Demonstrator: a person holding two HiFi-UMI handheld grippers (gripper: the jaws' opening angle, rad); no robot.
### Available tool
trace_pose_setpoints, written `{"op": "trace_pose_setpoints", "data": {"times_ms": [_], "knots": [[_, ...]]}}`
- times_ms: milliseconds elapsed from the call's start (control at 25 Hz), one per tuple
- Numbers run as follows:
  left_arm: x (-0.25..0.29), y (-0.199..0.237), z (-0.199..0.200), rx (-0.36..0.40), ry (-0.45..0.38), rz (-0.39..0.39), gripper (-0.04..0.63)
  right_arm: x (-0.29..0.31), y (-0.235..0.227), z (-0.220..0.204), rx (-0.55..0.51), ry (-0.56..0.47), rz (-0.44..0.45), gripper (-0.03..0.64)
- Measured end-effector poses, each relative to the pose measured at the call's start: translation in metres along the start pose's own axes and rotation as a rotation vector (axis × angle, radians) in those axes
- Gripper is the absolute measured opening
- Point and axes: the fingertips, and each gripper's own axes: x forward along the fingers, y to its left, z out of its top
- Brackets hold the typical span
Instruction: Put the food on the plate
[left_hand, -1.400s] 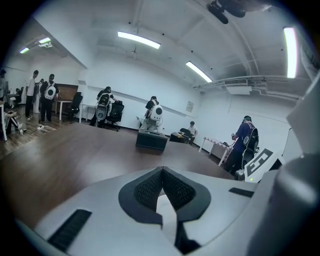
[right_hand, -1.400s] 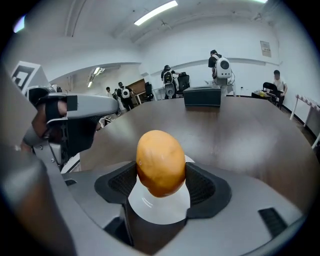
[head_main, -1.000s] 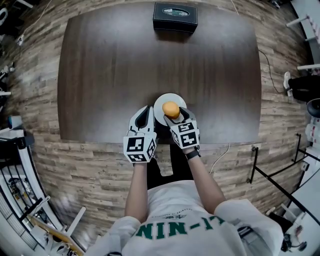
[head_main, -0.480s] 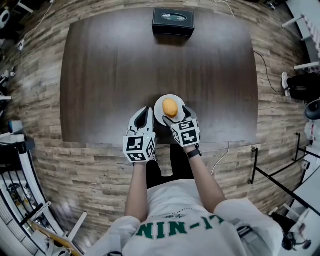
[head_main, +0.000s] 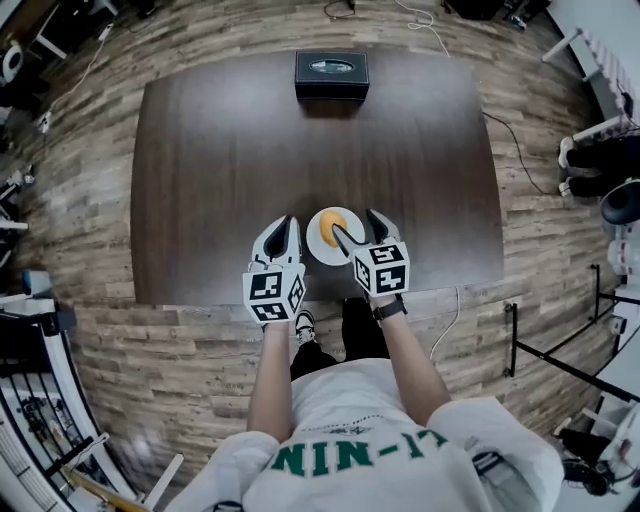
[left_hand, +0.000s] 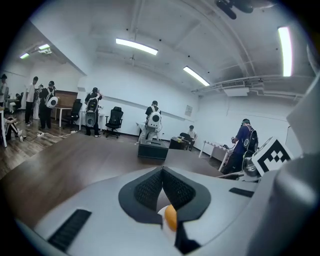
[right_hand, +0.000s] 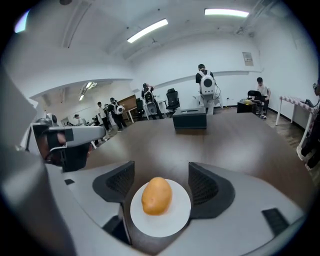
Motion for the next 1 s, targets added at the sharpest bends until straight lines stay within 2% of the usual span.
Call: {"op": "trace_pose_setpoints", "data": {"times_ms": [320, 560, 760, 1000], "knots": [[-0.011, -0.009, 0.062, 0.037, -0.098, -0.042, 0.014, -0.045, 0.004, 0.074, -0.038, -0.171, -0.038, 0.270], [-0.024, -0.027, 0.116, 0.086, -0.182, -0.102, 0.014, -0.083, 0.014, 0.127, -0.071, -0.307, -0.055, 0.202], [-0.037, -0.038, 0.160, 0.138, -0.251, -0.106, 0.014, -0.119, 0.024, 0.170, -0.115, -0.435, -0.074, 0.150], [-0.050, -0.055, 0.193, 0.191, -0.301, -0.104, 0.014, -0.159, 0.024, 0.206, -0.136, -0.551, -0.118, 0.084]]}}
